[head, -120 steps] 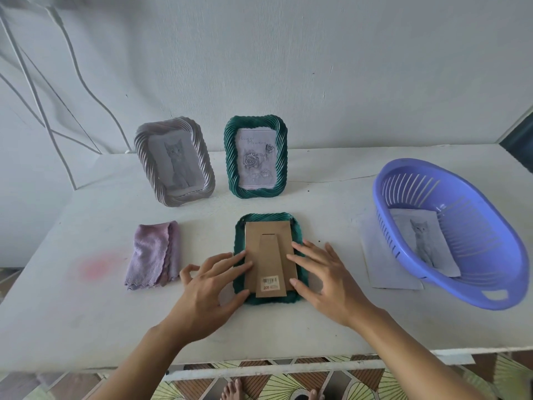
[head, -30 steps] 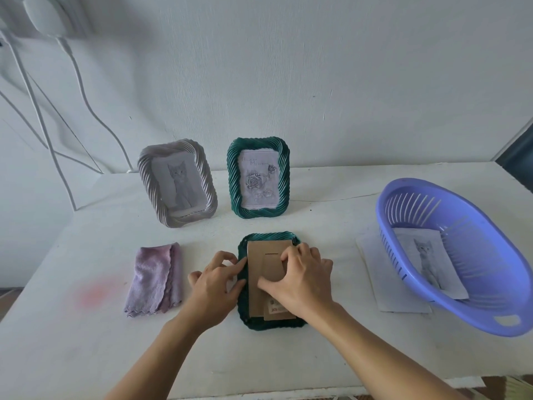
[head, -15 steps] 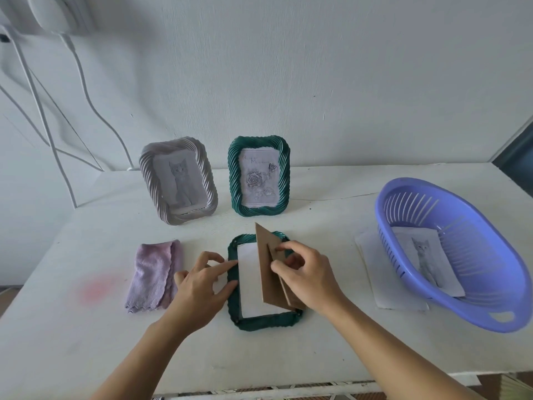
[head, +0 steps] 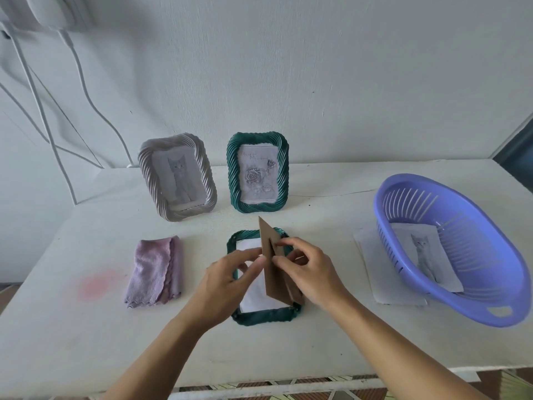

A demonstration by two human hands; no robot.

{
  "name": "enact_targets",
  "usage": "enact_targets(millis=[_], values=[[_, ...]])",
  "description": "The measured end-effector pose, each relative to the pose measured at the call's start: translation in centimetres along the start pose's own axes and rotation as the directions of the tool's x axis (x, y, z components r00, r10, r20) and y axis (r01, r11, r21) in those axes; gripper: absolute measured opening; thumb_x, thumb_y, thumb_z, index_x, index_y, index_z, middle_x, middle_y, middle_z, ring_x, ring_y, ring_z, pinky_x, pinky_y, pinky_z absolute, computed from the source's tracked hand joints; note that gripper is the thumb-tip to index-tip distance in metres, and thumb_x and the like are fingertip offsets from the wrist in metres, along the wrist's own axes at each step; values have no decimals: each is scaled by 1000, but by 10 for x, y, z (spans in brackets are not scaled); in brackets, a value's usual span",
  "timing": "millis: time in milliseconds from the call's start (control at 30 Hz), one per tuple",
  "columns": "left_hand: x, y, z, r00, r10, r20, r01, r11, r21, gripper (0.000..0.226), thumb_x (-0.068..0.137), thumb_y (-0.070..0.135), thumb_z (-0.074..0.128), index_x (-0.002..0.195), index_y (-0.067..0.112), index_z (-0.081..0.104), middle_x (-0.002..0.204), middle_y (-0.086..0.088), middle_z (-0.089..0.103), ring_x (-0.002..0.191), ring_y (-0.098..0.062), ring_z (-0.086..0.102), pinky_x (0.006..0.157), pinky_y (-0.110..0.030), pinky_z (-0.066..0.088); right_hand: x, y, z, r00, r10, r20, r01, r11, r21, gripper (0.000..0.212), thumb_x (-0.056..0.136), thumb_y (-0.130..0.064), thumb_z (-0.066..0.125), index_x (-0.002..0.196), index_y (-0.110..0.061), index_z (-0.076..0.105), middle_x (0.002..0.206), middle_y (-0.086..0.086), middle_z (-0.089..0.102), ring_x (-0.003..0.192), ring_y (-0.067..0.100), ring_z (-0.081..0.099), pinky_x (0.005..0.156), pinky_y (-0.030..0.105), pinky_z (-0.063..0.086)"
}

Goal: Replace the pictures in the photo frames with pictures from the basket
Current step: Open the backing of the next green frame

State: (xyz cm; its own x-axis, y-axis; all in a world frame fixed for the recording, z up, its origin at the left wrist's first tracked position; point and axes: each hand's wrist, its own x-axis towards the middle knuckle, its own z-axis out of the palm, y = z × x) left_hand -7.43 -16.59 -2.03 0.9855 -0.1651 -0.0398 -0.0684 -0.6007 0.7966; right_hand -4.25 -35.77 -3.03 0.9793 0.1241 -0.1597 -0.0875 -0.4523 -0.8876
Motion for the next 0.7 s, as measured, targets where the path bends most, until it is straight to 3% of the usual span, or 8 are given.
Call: enact_targets(millis=[100,200,267,333,433,500,600,700], values=[[1,5,5,997,-52,-61,49,997,-55,35,95,46,58,130,42,60,100,23,73,95,0,66,85,-29,52,-1,1,1,1000,-19,15,18,1000,11,32,87,-47,69,117,-41,64,83,-15,63,83,3,63,60,7,45],[4,8,7,990,-121,-72,110,984,-138,31,95,30,63,123,43,59,84,14,76,83,-5,70,80,-31,54,1,5,2,999,-31,7,31,1000,0,35,87,-53,66,120,-42,65,94,-14,66,90,5,63,68,10,48],[6,11,6,985,-160,-65,142,964,-226,30,95,19,63,114,42,61,77,7,76,75,-10,71,79,-37,56,1,7,2,999,-43,-8,43,999,8,33,89,-53,63,119,-42,65,107,-13,64,98,0,60,76,10,48],[7,15,2,981,-174,-83,144,948,-284,30,95,14,61,108,41,63,75,2,77,75,-16,73,77,-37,55,1,5,0,997,-74,-17,75,997,19,29,90,-51,62,119,-43,64,113,-12,60,101,-8,54,74,3,43],[8,21,-8,982,-157,-104,108,922,-372,26,94,14,62,113,32,65,77,-7,76,77,-26,74,78,-39,56,1,-1,-3,990,-136,-27,137,990,32,37,89,-51,64,125,-46,61,116,-13,52,105,-16,48,73,0,42],[7,25,-17,980,-143,-140,76,913,-402,28,97,8,59,116,27,64,77,-15,74,74,-27,72,75,-33,55,4,-7,-1,984,-179,-17,179,980,89,39,89,-50,64,128,-51,56,120,-15,48,111,-8,51,79,7,50],[2,28,-37,964,-153,-217,47,903,-426,29,97,1,56,116,22,64,73,-11,74,66,-12,66,63,-14,48,11,-18,9,971,-238,35,227,954,195,39,95,-40,61,130,-56,52,128,-18,52,117,8,56,93,34,55],[-6,22,-59,942,-193,-275,73,917,-393,31,97,4,57,115,28,65,77,-8,76,70,-18,72,62,-17,51,21,-28,22,954,-296,40,284,942,177,42,97,-29,61,134,-46,53,126,-22,60,114,4,56,94,31,52]])
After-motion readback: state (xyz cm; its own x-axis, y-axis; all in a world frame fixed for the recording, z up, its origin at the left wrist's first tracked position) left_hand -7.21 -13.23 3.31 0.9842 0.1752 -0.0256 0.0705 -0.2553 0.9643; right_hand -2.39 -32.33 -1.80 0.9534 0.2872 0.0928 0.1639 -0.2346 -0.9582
